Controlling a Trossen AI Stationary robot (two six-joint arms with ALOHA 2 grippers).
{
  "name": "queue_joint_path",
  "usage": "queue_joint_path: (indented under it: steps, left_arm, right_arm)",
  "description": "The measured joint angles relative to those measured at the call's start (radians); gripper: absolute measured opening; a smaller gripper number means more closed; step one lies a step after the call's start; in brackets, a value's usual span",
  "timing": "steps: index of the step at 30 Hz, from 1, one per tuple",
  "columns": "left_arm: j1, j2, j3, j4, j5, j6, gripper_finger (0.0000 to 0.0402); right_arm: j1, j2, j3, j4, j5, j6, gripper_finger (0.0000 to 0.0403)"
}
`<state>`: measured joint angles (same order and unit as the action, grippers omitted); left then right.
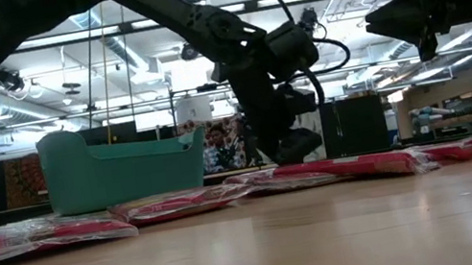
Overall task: Sort popcorn bags into baskets
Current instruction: Put the popcorn bag into the green bin
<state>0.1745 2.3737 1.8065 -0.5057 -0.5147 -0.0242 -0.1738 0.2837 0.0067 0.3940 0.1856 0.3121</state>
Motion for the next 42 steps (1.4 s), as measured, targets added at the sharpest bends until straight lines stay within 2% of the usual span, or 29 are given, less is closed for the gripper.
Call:
queue_joint_path:
  steps: [5,15,22,30,42]
  left_arm:
    - [-0.002,0.0,0.0,-0.052,-0.006,0.009,0.0202]
    - [0.003,0.0,-0.001,-0.101,-0.003,0.012,0.0015]
    - [0.004,-0.014,0.051,-0.16,0.001,0.01,0.0004]
    - [0.002,-0.034,0.254,-0.378,-0.001,0.002,0.0002]
    - [-0.033,-0.101,0.474,-0.643,-0.046,-0.047,0.0001]
  right_arm:
    - [0.0,0.001,0.0,0.0,0.001,0.0,0.0098]
    - [0.0,0.006,0.0,0.001,0.0,0.0,0.0098]
    - [0.0,0.006,0.0,0.001,-0.001,0.0,0.0098]
    - [0.0,0.006,0.0,0.001,0.0,0.0,0.0098]
    - [0.0,0.006,0.0,0.004,-0.001,0.0,0.0098]
